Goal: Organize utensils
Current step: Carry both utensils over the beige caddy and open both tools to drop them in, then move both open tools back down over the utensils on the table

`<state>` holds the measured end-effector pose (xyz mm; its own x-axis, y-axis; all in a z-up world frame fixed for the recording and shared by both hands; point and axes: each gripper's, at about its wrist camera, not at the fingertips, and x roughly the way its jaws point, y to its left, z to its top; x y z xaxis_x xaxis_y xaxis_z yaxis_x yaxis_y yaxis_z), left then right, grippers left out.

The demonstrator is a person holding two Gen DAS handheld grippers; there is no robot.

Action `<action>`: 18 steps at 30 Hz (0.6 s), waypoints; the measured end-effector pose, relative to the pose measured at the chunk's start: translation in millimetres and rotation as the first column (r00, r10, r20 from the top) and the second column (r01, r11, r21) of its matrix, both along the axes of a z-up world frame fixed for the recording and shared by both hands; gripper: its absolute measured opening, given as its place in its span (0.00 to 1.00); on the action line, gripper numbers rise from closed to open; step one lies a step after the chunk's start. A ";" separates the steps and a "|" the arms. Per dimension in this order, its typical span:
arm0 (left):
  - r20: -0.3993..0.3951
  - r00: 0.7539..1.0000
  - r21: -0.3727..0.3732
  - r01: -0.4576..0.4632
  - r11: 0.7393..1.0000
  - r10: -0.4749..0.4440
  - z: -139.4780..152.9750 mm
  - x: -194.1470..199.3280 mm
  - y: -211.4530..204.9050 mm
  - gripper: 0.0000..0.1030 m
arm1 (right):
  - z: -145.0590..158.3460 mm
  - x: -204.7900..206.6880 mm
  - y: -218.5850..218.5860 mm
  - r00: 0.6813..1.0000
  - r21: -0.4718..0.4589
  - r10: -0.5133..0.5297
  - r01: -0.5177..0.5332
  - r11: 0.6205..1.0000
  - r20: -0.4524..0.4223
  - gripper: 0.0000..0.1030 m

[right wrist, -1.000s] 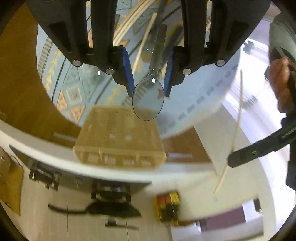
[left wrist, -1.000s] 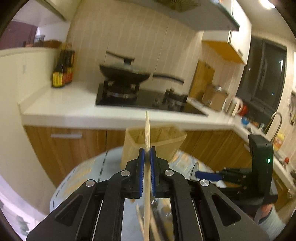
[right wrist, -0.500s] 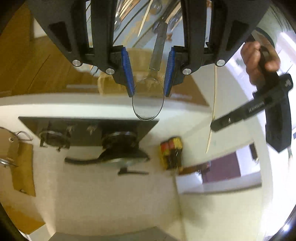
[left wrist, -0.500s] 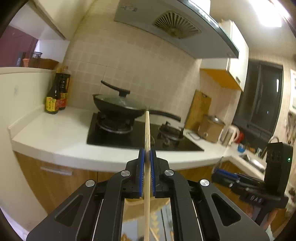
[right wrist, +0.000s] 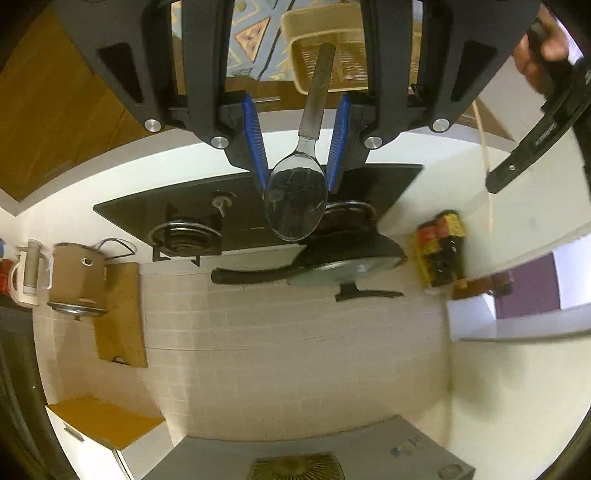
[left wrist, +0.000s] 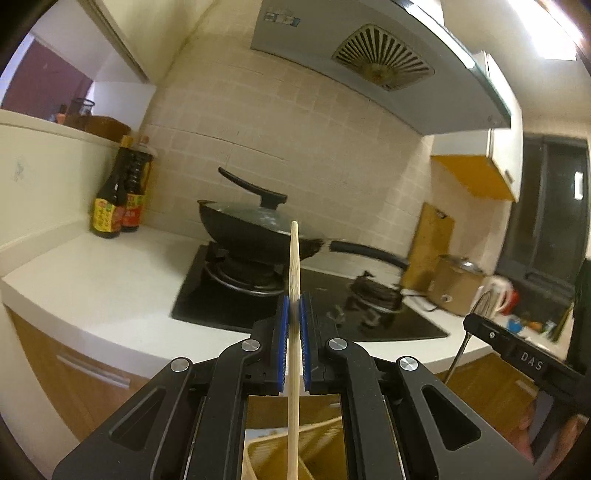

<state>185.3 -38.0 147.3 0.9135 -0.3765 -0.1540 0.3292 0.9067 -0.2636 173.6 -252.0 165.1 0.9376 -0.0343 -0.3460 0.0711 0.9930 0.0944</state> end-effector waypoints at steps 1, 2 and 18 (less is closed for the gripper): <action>-0.001 1.000 0.011 -0.004 1.000 0.004 -4.9 1.1 -3.4 0.04 | -6.5 3.5 2.6 1.000 -0.015 -0.004 0.004 1.000 -0.011 0.29; -0.004 1.000 0.022 -0.010 1.000 0.010 -9.6 2.7 -4.8 0.04 | -11.9 6.3 5.7 1.000 -0.031 -0.008 0.007 1.000 -0.019 0.29; -0.041 0.999 0.082 0.004 0.997 0.000 -28.9 -31.7 9.5 0.38 | -54.9 -20.7 1.3 0.985 -0.009 0.088 -0.091 0.996 -0.148 0.41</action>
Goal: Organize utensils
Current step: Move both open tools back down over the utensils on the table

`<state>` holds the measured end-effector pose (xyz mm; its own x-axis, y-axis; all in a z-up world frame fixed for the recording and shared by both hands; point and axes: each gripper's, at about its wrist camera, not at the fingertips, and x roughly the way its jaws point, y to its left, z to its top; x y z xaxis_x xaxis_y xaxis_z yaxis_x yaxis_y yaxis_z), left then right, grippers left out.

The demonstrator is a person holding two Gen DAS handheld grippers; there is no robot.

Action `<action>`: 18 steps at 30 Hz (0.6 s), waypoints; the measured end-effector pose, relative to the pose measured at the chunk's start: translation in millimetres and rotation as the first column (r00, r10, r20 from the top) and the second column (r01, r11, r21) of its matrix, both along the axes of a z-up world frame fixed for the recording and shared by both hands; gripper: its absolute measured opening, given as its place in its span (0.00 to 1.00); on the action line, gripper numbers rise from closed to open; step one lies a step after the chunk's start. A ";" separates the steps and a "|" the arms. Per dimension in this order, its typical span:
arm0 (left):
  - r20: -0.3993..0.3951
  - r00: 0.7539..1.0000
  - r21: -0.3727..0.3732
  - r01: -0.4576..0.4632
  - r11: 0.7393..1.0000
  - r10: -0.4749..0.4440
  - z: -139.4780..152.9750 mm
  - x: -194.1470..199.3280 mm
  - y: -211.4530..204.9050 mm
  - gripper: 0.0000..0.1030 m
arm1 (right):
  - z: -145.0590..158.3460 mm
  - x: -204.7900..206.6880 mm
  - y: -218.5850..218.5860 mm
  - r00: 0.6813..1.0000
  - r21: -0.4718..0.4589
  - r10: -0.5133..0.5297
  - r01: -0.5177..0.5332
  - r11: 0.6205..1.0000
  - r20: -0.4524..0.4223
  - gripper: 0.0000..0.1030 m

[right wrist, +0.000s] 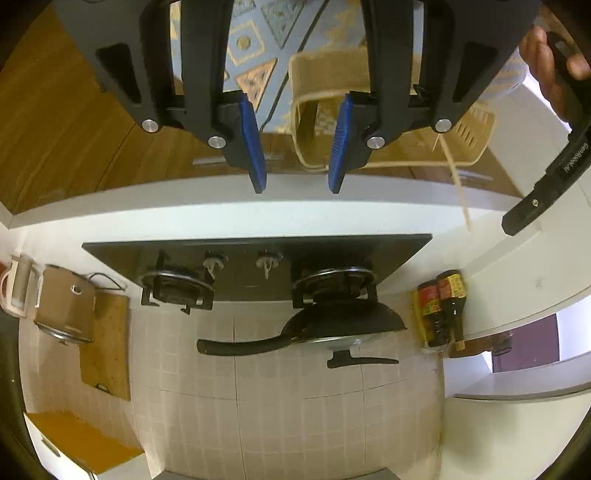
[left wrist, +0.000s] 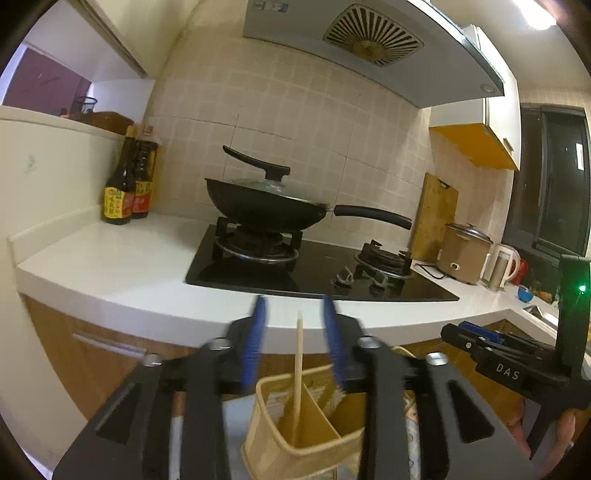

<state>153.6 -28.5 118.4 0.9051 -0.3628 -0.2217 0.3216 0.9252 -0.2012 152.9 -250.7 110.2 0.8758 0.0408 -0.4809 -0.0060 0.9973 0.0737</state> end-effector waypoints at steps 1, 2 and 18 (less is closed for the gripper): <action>0.001 1.000 0.006 0.001 1.000 -0.001 0.6 -5.3 0.8 0.40 | 0.8 -5.7 -0.5 1.000 0.005 0.007 -0.007 1.000 -0.001 0.45; -0.001 1.000 0.015 0.003 1.000 -0.003 1.0 -11.9 1.5 0.42 | 1.2 -13.1 -0.8 1.000 0.006 0.014 -0.014 1.000 -0.005 0.45; -0.401 0.910 0.038 0.134 0.990 -0.108 -52.2 -73.6 33.6 0.51 | -47.0 -88.3 -2.0 0.931 0.043 0.081 -0.070 0.997 -0.355 0.44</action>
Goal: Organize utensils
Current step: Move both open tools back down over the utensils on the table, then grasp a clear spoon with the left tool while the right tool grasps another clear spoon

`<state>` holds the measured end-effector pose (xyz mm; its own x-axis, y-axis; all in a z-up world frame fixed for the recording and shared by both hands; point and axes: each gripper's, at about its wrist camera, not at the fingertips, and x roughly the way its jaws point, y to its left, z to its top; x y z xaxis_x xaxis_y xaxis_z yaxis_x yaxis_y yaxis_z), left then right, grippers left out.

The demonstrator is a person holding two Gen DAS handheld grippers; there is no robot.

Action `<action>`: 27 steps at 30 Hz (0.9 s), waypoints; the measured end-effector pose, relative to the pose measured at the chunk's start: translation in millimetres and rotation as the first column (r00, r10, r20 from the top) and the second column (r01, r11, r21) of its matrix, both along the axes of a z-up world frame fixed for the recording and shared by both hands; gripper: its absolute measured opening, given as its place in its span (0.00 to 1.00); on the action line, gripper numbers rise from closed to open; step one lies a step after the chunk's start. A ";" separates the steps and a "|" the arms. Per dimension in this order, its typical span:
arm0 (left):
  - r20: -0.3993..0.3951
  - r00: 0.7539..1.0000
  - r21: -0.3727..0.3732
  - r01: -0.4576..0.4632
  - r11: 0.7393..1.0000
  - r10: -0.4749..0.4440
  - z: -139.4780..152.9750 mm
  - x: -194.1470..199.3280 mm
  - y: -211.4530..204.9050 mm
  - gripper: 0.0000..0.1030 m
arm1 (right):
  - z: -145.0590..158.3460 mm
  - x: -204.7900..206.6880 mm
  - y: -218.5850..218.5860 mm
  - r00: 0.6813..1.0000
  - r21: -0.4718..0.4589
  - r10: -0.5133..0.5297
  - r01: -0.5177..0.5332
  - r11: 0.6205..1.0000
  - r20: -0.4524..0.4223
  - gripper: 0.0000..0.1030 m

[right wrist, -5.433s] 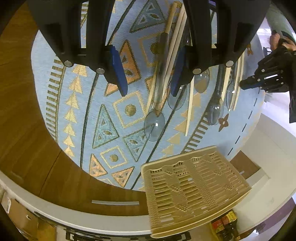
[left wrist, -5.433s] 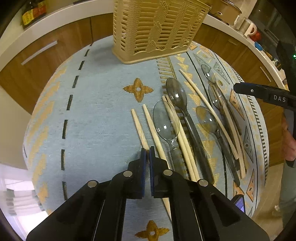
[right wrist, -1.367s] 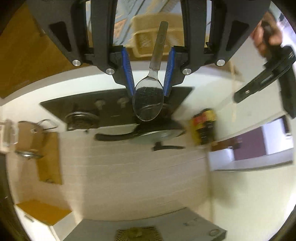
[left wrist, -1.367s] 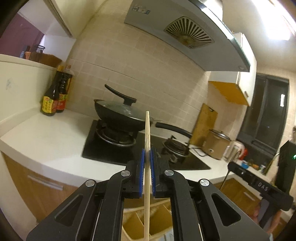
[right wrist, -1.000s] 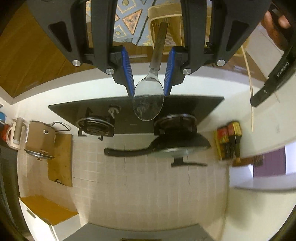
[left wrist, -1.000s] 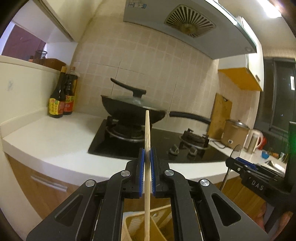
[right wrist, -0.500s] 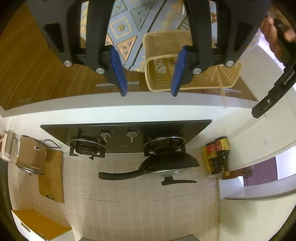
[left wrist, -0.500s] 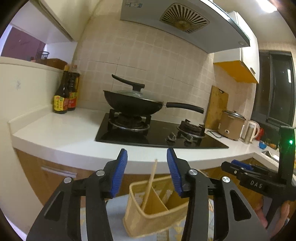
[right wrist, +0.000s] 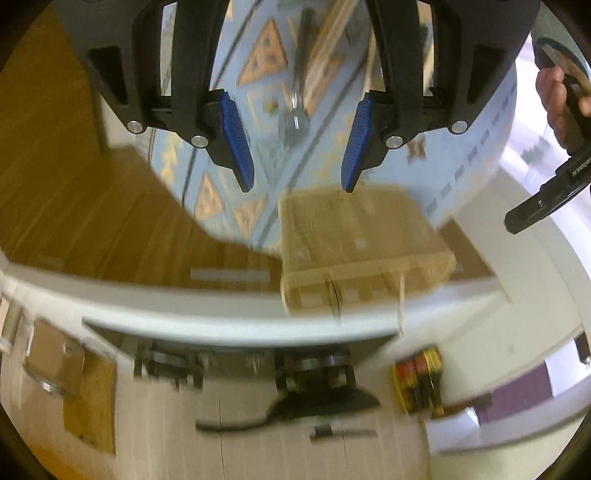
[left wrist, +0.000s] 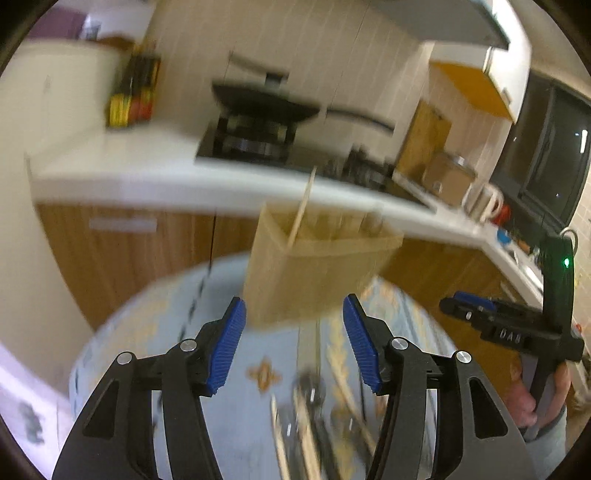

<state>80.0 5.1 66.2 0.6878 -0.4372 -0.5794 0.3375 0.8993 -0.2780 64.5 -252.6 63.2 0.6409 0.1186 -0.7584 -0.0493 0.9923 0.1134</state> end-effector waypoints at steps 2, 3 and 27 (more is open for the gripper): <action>-0.092 0.995 0.019 0.024 1.000 -0.022 -21.2 -1.9 2.3 0.50 | -12.6 -3.0 -3.0 0.999 0.028 0.003 -0.002 1.000 -0.041 0.44; -0.129 0.991 0.025 0.035 0.999 -0.032 -30.3 -1.4 3.2 0.50 | -22.1 -5.3 -3.7 0.998 0.037 0.003 0.000 0.999 -0.070 0.44; -0.344 0.938 0.326 0.155 0.933 -0.036 -111.7 10.1 -59.4 0.36 | -111.1 18.7 24.7 0.942 -0.022 0.049 -0.060 0.998 -0.333 0.10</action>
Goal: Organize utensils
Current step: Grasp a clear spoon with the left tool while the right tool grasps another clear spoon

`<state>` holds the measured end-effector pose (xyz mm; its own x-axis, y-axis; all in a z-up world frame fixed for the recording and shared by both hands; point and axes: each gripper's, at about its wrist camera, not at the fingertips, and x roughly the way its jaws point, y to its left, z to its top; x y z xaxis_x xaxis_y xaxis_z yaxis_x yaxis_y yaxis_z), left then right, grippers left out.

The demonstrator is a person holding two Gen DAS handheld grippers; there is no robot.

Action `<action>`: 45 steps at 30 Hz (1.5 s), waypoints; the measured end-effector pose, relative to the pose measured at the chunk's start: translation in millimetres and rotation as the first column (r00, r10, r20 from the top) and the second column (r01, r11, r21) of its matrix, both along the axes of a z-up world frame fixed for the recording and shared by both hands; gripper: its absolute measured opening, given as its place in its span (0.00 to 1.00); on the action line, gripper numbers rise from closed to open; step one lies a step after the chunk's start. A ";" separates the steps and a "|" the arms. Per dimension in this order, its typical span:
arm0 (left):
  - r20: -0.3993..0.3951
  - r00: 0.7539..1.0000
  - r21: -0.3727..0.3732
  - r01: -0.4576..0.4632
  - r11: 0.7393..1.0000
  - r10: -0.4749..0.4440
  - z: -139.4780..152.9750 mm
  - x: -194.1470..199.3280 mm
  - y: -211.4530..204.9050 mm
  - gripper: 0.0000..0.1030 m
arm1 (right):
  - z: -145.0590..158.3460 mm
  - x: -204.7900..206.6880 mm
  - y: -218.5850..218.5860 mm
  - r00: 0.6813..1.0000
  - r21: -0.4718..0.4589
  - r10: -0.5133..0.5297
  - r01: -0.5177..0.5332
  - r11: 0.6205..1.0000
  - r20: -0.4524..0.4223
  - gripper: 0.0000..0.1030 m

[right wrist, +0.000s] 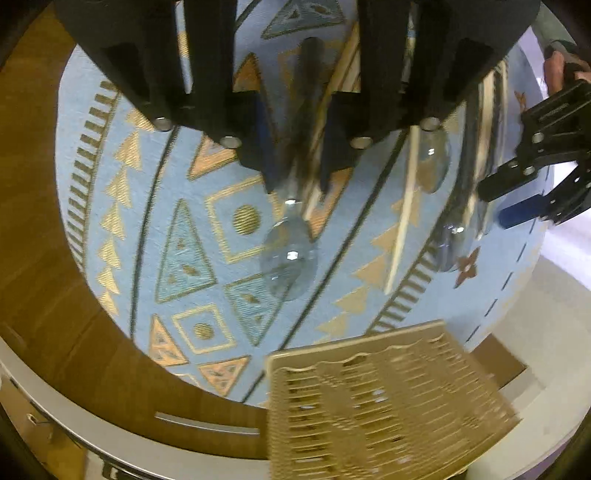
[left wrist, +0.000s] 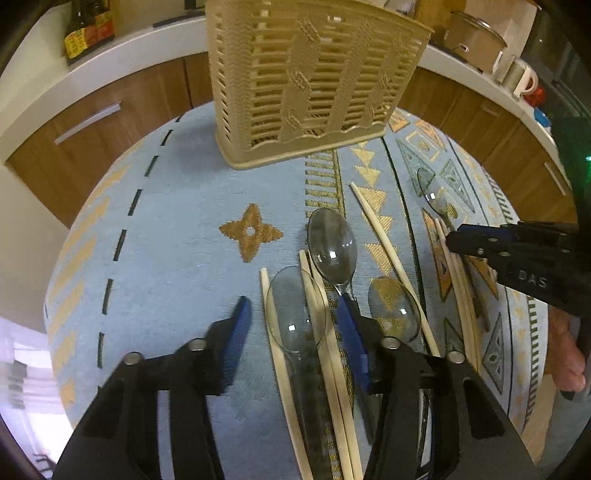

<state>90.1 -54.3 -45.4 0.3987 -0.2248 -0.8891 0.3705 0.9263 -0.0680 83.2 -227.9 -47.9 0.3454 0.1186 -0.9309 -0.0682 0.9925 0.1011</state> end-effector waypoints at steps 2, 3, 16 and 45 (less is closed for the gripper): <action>0.000 1.000 0.009 -0.008 1.000 0.008 -1.5 1.3 -1.3 0.30 | -0.5 -0.8 1.2 1.000 -0.003 0.003 -0.003 1.000 0.007 0.10; 0.009 1.000 0.009 -0.011 1.000 0.011 -0.8 0.9 -1.6 0.30 | -1.0 -1.6 1.2 1.000 -0.001 0.005 -0.005 1.000 0.012 0.10; 0.068 0.995 -0.099 -0.066 0.993 0.073 39.6 -0.4 39.3 0.29 | 17.5 -14.3 -32.6 0.996 0.070 -0.063 0.059 0.996 0.055 0.10; 0.084 0.991 -0.078 -0.099 0.992 0.105 22.9 17.5 64.9 0.29 | 3.4 25.9 -38.7 0.996 -0.129 -0.075 0.070 0.989 -0.040 0.31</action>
